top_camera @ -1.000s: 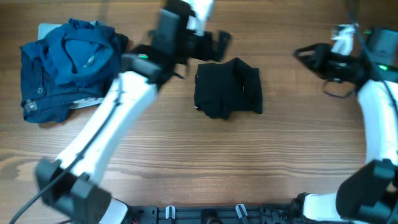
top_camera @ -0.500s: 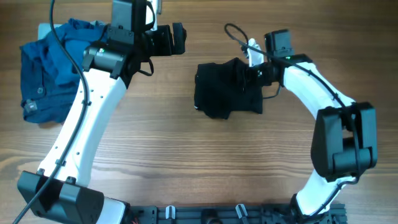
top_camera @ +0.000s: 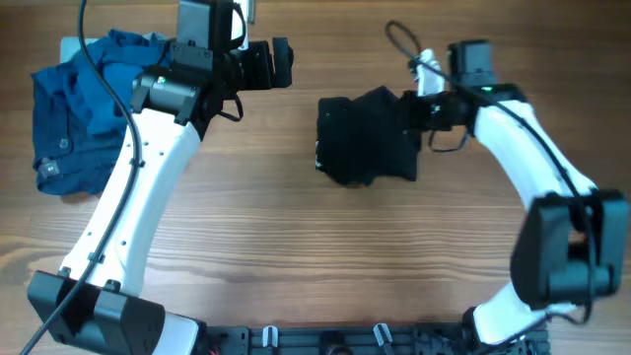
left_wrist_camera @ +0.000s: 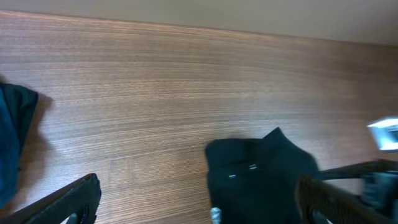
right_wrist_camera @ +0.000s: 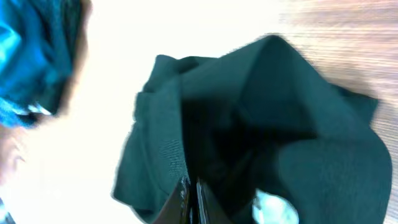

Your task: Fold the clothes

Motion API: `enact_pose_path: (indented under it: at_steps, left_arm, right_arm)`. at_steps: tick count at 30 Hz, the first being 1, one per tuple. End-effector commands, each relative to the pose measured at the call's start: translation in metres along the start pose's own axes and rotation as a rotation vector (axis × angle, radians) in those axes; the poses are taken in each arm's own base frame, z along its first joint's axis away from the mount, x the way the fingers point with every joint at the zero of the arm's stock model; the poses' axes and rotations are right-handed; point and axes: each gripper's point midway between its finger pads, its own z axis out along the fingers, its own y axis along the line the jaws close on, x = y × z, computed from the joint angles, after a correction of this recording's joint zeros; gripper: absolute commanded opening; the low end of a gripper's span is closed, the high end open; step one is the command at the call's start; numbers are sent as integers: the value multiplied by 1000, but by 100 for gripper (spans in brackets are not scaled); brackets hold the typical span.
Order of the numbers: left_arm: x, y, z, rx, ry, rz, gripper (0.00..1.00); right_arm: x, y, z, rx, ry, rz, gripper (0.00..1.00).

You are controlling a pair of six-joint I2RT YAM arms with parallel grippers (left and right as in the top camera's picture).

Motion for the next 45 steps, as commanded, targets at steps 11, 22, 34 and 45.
enact_pose_path:
  at_steps: [11, 22, 34, 45]
  left_arm:
    - [4, 11, 4, -53, 17, -14, 100]
    - [17, 15, 5, -69, 68, -20, 100]
    - [28, 9, 18, -44, 115, -17, 100]
    - [118, -65, 52, 53, 385, 209, 100]
  right_arm:
    - [84, -122, -52, 439, 112, 498, 4]
    - [78, -114, -54, 374, 84, 499, 78]
    - [-13, -66, -93, 221, -212, 245, 84]
    - [-19, -79, -106, 220, -252, 297, 89]
